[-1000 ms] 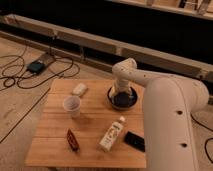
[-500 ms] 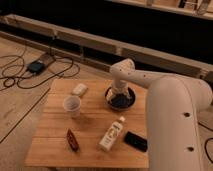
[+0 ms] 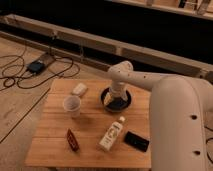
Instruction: Push the ceramic bowl across the table
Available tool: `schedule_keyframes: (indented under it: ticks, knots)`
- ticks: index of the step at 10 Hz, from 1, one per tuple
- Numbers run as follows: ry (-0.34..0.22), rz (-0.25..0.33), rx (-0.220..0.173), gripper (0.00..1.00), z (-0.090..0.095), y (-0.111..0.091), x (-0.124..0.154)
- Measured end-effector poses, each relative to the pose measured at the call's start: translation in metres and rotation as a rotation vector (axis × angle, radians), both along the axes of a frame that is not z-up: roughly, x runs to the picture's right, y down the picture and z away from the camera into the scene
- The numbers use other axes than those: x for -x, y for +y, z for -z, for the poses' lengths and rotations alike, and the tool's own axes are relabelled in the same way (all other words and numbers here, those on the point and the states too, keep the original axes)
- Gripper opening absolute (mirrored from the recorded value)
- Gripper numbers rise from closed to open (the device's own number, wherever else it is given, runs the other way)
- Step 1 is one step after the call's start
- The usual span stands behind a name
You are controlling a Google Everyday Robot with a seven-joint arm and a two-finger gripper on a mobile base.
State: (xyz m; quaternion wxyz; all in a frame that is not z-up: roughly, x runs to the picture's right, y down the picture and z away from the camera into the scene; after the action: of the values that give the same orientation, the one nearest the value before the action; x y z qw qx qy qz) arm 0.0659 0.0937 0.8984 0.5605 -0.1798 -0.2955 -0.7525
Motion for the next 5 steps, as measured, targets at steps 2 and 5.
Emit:
schedule_keyframes:
  ticks: [2,5]
  knots:
    - [-0.026,0.011,0.015,0.8,0.005,0.007,0.011]
    - [-0.07,0.024,0.035,0.8,0.014,0.013,0.029]
